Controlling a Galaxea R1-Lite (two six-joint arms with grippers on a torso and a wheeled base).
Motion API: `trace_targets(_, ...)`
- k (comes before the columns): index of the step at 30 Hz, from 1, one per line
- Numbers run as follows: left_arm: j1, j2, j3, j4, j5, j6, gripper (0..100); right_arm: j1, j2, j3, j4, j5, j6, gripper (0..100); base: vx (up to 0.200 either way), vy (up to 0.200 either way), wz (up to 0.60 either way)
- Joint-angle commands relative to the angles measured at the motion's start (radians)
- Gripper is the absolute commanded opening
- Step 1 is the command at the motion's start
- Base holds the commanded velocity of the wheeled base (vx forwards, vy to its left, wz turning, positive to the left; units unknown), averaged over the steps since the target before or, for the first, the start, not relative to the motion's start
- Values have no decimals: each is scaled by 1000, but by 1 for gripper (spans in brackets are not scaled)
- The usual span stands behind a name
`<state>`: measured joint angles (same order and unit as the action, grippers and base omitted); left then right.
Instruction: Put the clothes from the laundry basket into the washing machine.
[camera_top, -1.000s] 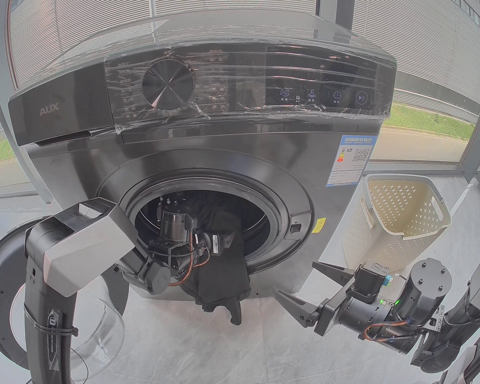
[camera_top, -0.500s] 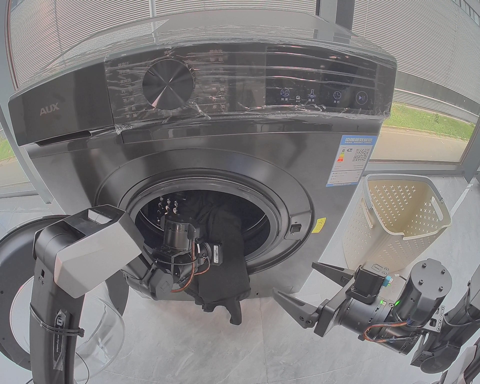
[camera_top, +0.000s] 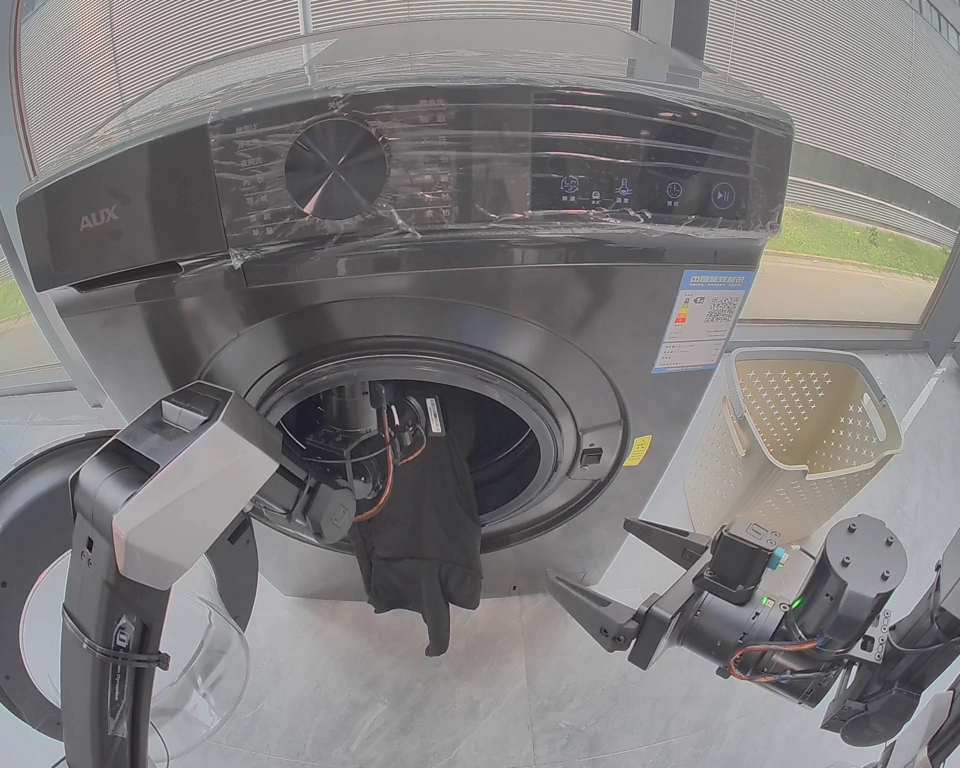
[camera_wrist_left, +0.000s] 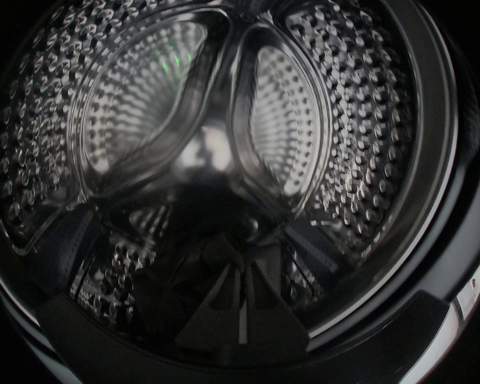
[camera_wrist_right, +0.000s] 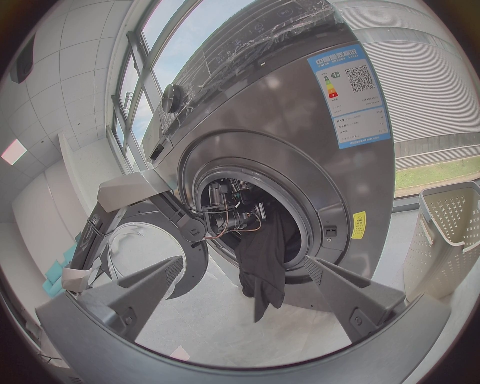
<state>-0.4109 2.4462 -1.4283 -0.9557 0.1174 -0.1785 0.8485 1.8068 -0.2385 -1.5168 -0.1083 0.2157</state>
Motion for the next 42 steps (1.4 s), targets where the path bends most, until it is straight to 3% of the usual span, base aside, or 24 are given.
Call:
trace_targets(1, 14, 28, -81, -11, 16, -18, 0, -8, 3, 8, -22, 1, -3, 100, 0, 0, 0)
trace_targets(5, 14, 27, -70, -17, 18, -21, 0, -3, 3, 7, -25, 1, -3, 100, 0, 0, 0)
trace_targets(6, 14, 27, -66, -21, 18, -21, 100, -3, 5, 5, -25, 1, -3, 100, 0, 0, 0)
trace_targets(13, 0, -19, 71, -34, 13, -27, 100, 3, 8, 4, -25, 1, -3, 100, 0, 0, 0)
trace_targets(20, -34, -110, 264, -3, -36, -19, 100, 3, 3, 11, -23, 1, -3, 100, 0, 0, 0)
trace_targets(25, -51, -142, 388, 34, -85, 24, 100, 3, 2, 13, -23, -1, -3, 100, 0, 0, 0)
trace_targets(29, -48, -128, 428, 35, -93, 60, 100, 4, 0, 13, -25, -1, -3, 100, 0, 0, 0)
trace_targets(38, -28, -64, 416, 37, -91, 77, 100, 3, -1, 13, -25, -1, -3, 100, 0, 0, 0)
trace_targets(39, -28, -56, 416, 34, -91, 77, 0, 3, -1, 15, -25, -1, -3, 100, 0, 0, 0)
trace_targets(42, -28, -52, 397, 25, -93, 76, 0, 3, -1, 15, -25, -1, -3, 100, 0, 0, 0)
